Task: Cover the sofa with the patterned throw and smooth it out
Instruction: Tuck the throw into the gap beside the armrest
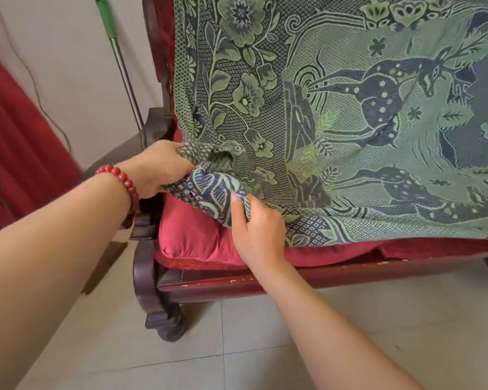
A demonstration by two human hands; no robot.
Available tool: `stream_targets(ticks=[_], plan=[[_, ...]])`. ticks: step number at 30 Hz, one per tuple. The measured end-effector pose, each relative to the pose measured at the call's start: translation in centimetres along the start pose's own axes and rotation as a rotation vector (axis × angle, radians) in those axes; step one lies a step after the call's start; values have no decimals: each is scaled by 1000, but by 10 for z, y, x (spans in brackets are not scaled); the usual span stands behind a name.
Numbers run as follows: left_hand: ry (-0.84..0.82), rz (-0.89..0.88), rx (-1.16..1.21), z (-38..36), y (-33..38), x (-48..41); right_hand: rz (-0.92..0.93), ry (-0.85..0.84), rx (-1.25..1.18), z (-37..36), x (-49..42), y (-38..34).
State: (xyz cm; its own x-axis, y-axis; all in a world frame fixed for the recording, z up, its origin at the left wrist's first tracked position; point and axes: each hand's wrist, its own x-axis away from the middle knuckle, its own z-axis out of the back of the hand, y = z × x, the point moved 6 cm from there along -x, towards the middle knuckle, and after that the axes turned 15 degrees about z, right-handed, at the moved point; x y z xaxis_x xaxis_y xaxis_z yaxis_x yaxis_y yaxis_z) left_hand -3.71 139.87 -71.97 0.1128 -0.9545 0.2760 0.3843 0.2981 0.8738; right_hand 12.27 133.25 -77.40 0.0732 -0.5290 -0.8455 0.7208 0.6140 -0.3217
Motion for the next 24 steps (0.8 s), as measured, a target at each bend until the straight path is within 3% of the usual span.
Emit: stream_targets(ticks=[9, 17, 22, 24], plan=[[217, 60, 182, 25, -20, -7, -151, 151, -31, 5, -7, 20], [329, -109, 173, 13, -22, -8, -333, -2, 125, 10, 12, 44], [331, -138, 327, 5, -14, -6, -220, 62, -22, 3, 25, 25], [299, -116, 391, 6, -12, -10, -158, 7, -110, -11, 32, 17]])
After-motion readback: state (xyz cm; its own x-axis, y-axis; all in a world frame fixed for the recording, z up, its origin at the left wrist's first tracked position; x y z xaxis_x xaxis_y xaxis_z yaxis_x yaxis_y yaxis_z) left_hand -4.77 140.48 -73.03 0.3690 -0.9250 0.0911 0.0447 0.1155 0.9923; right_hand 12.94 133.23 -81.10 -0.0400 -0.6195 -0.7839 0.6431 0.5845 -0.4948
